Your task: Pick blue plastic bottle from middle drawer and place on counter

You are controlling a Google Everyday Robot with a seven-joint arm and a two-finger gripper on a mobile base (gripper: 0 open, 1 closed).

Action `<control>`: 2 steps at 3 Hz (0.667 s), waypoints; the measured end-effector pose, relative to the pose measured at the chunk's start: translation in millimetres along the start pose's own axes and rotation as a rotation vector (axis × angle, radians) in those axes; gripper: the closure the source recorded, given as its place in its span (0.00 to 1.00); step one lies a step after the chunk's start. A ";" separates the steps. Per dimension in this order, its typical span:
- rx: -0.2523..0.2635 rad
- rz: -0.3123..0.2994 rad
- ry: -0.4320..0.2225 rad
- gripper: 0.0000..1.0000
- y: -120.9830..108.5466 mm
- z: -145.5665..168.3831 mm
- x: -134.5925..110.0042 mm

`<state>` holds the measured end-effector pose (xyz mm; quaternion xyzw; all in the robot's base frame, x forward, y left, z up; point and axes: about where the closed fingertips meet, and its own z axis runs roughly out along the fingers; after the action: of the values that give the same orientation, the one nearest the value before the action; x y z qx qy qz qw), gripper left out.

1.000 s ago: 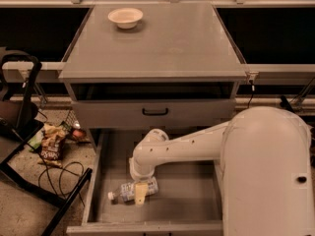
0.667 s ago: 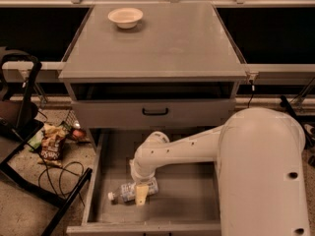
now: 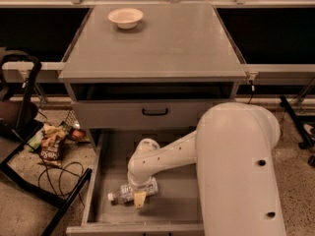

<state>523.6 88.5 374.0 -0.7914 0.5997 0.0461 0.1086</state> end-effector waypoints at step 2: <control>-0.001 -0.004 0.009 0.64 0.3 2.8 -1.0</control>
Offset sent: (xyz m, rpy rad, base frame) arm -0.0004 0.0015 -0.0025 -0.0091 -0.0023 0.0026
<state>523.2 90.0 371.5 -0.7928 0.5988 0.0426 0.1056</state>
